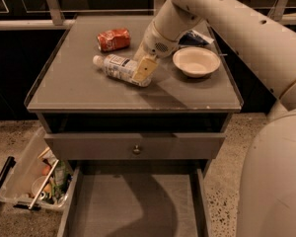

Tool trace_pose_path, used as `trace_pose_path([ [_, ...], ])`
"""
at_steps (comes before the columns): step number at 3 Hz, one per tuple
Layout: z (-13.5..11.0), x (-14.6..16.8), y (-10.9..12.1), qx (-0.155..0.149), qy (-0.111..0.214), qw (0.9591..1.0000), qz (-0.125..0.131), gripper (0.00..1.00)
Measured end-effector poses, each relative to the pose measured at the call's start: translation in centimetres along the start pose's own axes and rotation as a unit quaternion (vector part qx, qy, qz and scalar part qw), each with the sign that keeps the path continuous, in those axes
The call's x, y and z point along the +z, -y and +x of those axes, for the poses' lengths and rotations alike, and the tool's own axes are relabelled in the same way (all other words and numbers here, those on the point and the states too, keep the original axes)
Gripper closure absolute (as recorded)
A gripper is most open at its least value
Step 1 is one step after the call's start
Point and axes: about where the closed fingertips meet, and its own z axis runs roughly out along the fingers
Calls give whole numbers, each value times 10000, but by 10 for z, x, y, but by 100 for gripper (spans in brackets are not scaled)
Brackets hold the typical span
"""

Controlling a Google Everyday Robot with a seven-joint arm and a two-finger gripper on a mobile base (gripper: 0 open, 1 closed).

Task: Place blue plastic bottle into middle drawer

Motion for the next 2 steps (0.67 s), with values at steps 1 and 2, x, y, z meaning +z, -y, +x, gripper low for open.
trace_pose_path([
  [1, 0, 0, 0, 0, 0, 10000, 0, 87],
  [2, 0, 0, 0, 0, 0, 10000, 0, 100],
])
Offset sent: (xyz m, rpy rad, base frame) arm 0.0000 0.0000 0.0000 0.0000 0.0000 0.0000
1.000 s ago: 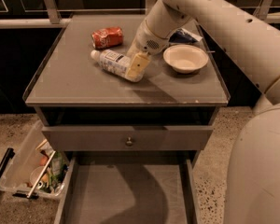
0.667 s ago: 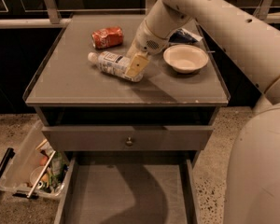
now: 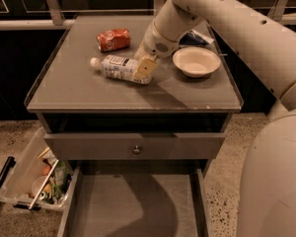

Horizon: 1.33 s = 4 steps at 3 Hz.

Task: Place blue plastic bottle into middle drawer

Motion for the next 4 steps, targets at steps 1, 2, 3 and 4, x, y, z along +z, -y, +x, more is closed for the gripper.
trace_pose_path([
  [1, 1, -7, -5, -114, -40, 9999, 7, 100],
  [2, 9, -33, -24, -240, -30, 9997, 78, 100],
  [3, 13, -71, -45, -403, -1, 9989, 258, 100],
  [4, 21, -109, -70, -516, 74, 9976, 452, 100],
])
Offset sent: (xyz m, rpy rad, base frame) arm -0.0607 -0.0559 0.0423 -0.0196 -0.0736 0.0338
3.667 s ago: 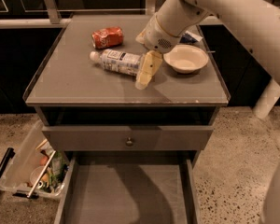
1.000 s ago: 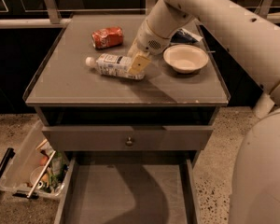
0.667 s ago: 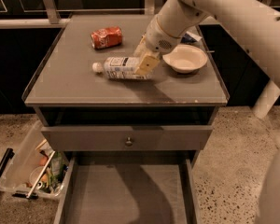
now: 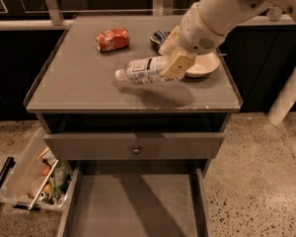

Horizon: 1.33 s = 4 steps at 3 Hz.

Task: Place blue plastic bottle into middle drawer

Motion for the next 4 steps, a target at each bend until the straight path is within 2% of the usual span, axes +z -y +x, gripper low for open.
trace_pose_path([
  [1, 9, -33, -29, -47, 118, 9998, 144, 100],
  [2, 18, -58, -69, -128, 137, 9992, 343, 100],
  [3, 36, -70, -116, -53, 100, 9990, 430, 100],
  [4, 52, -62, -161, 63, 37, 9993, 354, 100],
])
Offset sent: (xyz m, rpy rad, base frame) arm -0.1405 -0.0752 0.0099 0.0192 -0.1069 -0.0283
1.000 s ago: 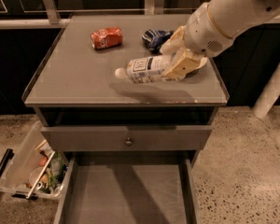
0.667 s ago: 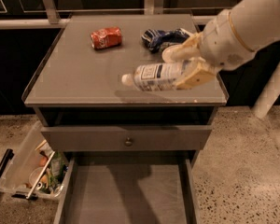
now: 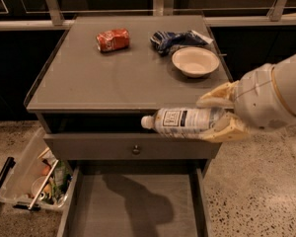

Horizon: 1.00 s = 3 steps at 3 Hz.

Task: Place blue plastic bottle into middle drawer

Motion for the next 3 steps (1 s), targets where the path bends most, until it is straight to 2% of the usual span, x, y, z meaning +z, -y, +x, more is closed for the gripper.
trace_pose_path([
  [1, 25, 44, -47, 228, -51, 9989, -397, 100],
  [3, 25, 56, -49, 257, -49, 9984, -495, 100],
])
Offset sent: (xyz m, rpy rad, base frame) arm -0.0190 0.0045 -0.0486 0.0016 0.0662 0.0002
